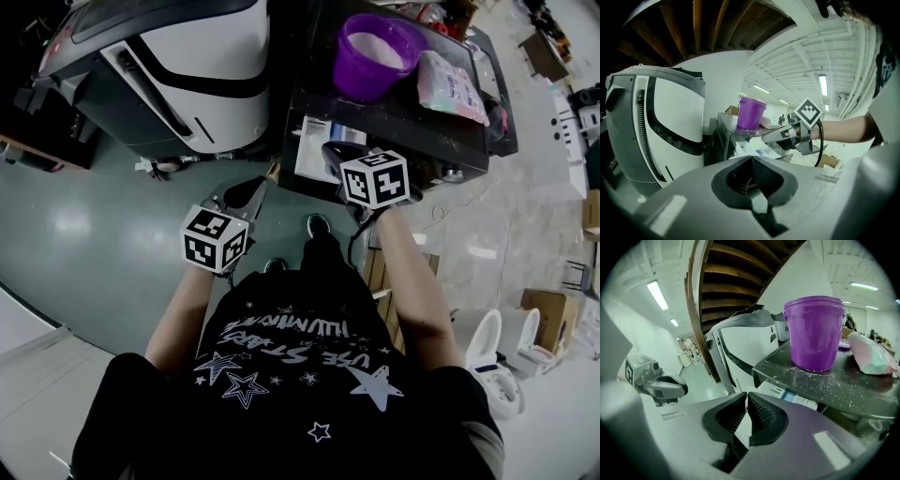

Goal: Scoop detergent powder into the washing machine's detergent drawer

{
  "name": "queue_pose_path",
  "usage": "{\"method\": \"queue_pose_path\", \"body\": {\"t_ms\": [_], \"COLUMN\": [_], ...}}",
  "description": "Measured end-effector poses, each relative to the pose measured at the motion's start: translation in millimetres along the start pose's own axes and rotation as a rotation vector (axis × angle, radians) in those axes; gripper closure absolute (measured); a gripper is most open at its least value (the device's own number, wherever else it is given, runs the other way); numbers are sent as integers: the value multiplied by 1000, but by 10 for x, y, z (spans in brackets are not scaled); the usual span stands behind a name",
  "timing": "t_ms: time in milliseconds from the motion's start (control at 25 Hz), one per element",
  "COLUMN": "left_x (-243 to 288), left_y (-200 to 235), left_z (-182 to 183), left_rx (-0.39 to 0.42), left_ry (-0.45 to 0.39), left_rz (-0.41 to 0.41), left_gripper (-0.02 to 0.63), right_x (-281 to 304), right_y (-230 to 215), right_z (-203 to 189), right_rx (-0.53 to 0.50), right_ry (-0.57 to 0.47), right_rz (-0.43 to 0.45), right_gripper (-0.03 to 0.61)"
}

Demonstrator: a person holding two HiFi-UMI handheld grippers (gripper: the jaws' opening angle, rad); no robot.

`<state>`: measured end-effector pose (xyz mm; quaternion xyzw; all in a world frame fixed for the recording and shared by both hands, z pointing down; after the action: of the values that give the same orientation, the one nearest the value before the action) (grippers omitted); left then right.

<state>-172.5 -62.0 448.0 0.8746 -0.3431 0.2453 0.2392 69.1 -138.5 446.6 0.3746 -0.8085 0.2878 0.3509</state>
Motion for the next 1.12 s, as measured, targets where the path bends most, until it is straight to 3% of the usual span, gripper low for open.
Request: {"method": "queue_pose_path", "body": {"t_ms": [280, 680, 1120], "left_x": [-63, -113, -171], "left_y": [32, -5, -62], "left_z": [-59, -106, -127], "left_rx": [-11, -21, -18], "left_ry": [-2, -15, -36], "left_rz": [12, 22, 33], "left_gripper": [614, 614, 614], "right_x": [56, 71, 98], "right_y": [104, 258, 447], "right_z": [-8, -30, -110], "right_rx": [-177, -398, -756], "right_ry": [23, 60, 106], "right_rz": [-142, -256, -410], "right_gripper": [541, 541, 541]}}
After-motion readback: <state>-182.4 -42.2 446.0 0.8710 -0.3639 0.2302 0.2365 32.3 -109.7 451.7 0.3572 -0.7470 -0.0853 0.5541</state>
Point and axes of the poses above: the fingertips, and each gripper's own axes: x forward along the fingers, y to its left, z out of its top, the point moved 10 cm from there along -x, backward along the fingers, and after that the axes turned 13 degrees about y, right-handed, at the moved point
